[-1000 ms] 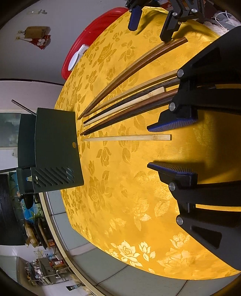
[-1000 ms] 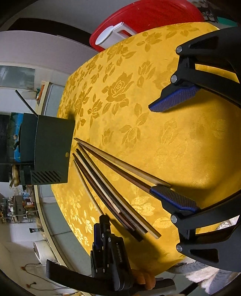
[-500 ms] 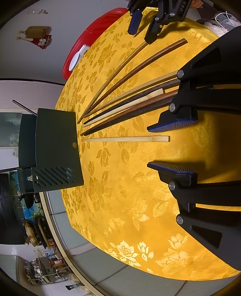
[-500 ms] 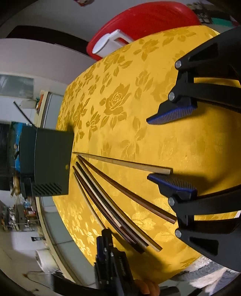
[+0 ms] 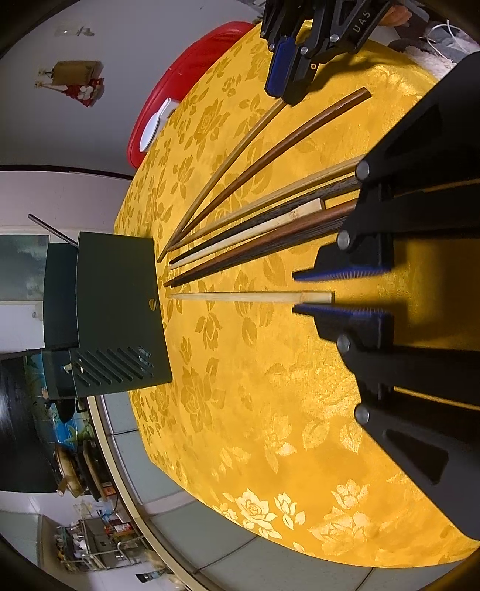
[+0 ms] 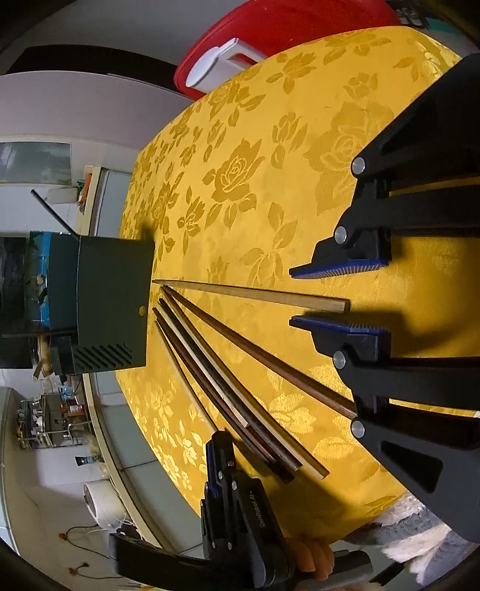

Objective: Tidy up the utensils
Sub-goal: 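Close the left tool on a light wooden chopstick while the right tool grasps another wooden chopstick, then lift both wooden chopsticks and lower them into the green holder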

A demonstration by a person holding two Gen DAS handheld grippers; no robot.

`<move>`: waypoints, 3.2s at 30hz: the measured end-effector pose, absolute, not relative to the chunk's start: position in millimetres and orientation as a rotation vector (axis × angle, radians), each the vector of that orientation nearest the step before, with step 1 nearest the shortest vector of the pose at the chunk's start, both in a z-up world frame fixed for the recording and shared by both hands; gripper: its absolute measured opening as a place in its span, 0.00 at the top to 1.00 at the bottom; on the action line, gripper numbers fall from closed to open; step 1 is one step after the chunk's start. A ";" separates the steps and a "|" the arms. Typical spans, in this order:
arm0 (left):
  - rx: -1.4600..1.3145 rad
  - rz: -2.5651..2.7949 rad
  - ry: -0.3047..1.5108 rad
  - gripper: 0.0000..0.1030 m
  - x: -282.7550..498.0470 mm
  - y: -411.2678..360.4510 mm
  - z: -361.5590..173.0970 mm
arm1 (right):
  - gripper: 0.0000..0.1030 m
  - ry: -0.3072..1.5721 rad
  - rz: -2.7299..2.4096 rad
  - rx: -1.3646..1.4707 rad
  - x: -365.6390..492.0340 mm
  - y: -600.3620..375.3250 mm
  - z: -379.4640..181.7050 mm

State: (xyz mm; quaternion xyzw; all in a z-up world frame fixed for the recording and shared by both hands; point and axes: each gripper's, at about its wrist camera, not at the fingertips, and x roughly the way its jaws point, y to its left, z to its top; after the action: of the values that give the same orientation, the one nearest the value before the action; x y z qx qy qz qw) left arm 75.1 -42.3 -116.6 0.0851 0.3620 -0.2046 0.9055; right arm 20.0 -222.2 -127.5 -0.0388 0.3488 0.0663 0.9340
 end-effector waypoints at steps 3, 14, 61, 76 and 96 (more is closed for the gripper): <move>0.157 -0.426 0.753 0.94 76.2 -40.9 -116.5 | 0.88 0.707 0.146 -0.082 19.0 -220.3 -127.8; 0.149 -0.412 0.733 0.94 76.3 -36.3 -105.3 | 0.93 0.719 0.123 -0.049 22.0 -230.4 -120.2; 0.103 -0.388 0.532 0.94 139.8 -13.7 73.0 | 0.93 0.499 0.172 0.051 127.4 -262.0 101.3; 0.104 -0.401 0.455 0.94 191.5 -58.8 165.6 | 0.93 0.408 0.121 0.013 167.2 -266.0 180.4; 0.082 -0.362 0.511 0.94 265.6 -100.8 148.7 | 0.93 0.449 0.081 0.061 239.1 -275.2 189.2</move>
State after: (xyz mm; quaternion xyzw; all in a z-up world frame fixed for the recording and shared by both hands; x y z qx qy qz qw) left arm 265.6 -100.8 148.7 0.0404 0.2512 -0.1780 0.9506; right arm 239.1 -275.2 189.2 0.0301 0.2223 0.0401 0.9737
